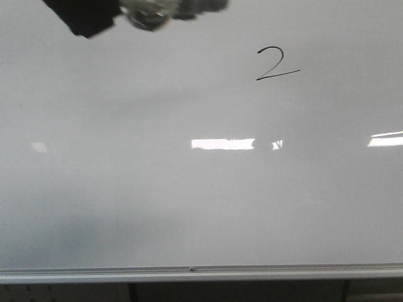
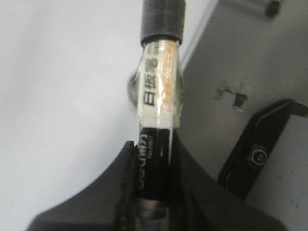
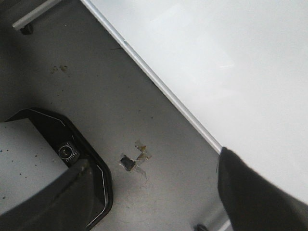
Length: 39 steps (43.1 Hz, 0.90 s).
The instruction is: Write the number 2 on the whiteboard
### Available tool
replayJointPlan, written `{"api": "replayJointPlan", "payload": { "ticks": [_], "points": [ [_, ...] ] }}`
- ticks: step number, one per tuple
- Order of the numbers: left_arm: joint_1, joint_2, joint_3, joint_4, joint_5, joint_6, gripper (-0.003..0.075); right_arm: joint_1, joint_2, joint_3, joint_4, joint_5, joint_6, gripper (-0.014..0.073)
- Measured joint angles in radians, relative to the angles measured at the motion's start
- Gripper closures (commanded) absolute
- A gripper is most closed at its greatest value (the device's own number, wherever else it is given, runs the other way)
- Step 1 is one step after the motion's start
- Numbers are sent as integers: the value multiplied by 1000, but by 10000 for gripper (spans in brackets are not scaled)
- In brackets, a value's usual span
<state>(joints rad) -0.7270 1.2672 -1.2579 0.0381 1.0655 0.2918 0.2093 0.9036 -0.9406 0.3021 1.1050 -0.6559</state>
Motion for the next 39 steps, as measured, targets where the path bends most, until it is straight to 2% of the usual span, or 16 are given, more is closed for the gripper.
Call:
{"api": "replayJointPlan", "payload": {
  "ticks": [4,5,6,11,17,27,39],
  "points": [
    [103,-80,51,55,-24,-88,734,-14,-10,0,-2,4,2,33],
    [267,-204,149,89,-86,-170,734,-16,-11,0,-2,4,4,33],
    [304,-221,174,91,-108,-182,734,-16,-11,0,-2,4,4,33],
    [445,-309,286,95,-232,-250,734,-16,-11,0,-2,-2,4,33],
    [594,-366,451,85,-474,-319,734,-16,-11,0,-2,-17,5,33],
    [696,-321,650,-17,-870,-343,734,-16,-11,0,-2,-24,7,33],
    [700,-133,675,-49,-1170,-343,734,-16,-11,0,-2,-25,7,33]
  ]
}}
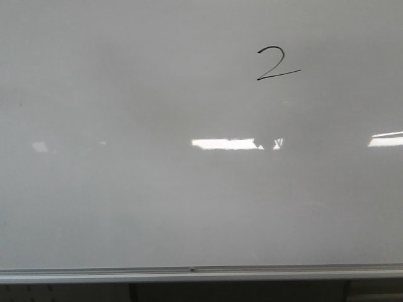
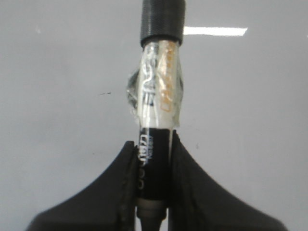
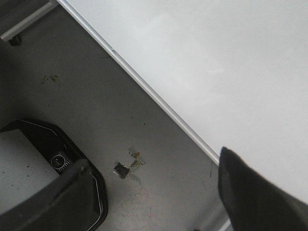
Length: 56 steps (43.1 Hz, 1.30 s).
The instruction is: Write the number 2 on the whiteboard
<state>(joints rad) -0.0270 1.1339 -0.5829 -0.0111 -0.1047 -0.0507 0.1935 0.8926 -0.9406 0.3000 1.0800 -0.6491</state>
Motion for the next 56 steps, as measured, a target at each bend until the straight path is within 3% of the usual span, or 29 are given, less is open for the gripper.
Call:
{"api": "replayJointPlan", "payload": {
  "ticks": [13,27,33,38,43,48,56],
  "points": [
    [0,215,0,0,-286,0,727,0,0,0,0,-1,0,33],
    [0,377,-79,0,-334,-1,717,0,0,0,0,-17,0,33],
    [0,412,-103,0,-334,-1,617,0,0,0,0,-18,0,33],
    [0,435,-130,0,-310,-1,458,0,0,0,0,-23,0,33],
    [0,446,-141,2,-296,-1,348,0,0,0,0,-24,0,33],
    [0,447,-151,2,-271,-1,318,0,0,0,0,-26,0,33],
    [0,397,-184,2,-98,-1,318,0,0,0,0,-26,0,33]
  ]
}}
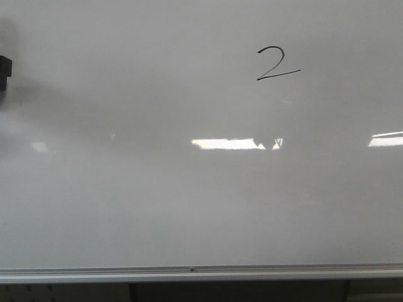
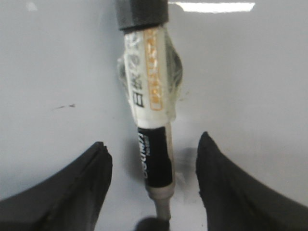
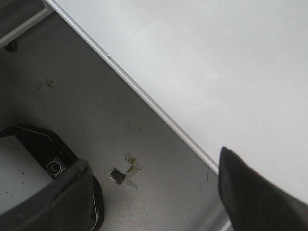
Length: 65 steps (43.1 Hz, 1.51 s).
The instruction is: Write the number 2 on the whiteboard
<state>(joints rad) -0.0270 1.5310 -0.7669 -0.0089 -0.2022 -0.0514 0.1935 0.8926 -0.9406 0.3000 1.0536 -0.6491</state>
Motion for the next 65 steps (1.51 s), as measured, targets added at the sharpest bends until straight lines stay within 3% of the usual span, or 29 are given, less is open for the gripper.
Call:
{"api": "replayJointPlan", "payload": {
  "ticks": [9,23,32,47,55,65],
  "points": [
    [0,-163,-39,0,225,0,318,0,0,-2,0,0,47,33],
    [0,-510,-141,0,748,21,323,0,0,-115,-93,85,403,33],
    [0,-702,-163,-2,1013,61,323,0,-31,-151,-142,163,510,33],
    [0,-939,-166,-15,1178,67,323,0,-217,-126,-164,209,544,33],
    [-52,-983,-160,-15,1237,70,323,0,-296,-70,-234,214,605,33],
    [-68,-985,-148,-1,1197,24,323,-2,-311,-60,-240,180,613,33]
  ]
}}
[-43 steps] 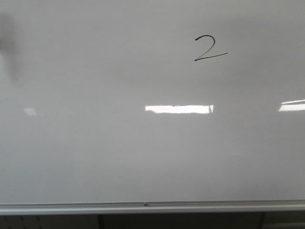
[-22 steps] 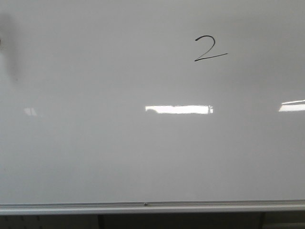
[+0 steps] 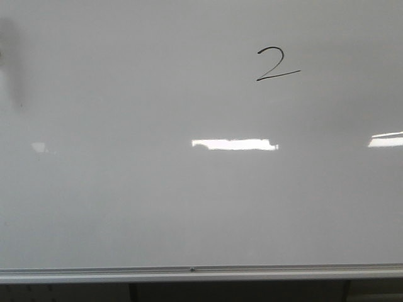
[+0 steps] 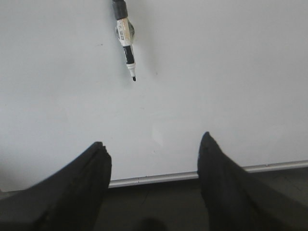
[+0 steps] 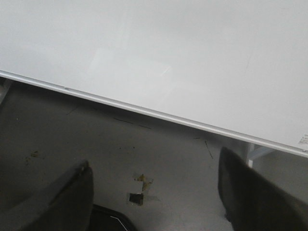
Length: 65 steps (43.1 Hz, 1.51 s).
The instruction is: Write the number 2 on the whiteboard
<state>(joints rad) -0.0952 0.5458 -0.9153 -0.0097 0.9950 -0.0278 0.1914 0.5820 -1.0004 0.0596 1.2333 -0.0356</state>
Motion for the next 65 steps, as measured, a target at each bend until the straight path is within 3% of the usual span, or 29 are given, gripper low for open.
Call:
{"api": "replayJointPlan", "payload": {
  "ticks": [6,10,22,27,65],
  "points": [
    [0,0,19,10,-39,-12,326,0,0,2,0,-23,1,33],
    [0,0,33,10,-43,-14,388,0,0,2,0,-27,2,64],
    [0,0,62,10,-45,-14,680,0,0,2,0,-29,6,517],
    [0,0,64,10,-59,-14,741,0,0,2,0,-32,6,666],
    [8,-40,90,10,-93,-16,741,0,0,2,-2,-49,8,662]
  ]
}}
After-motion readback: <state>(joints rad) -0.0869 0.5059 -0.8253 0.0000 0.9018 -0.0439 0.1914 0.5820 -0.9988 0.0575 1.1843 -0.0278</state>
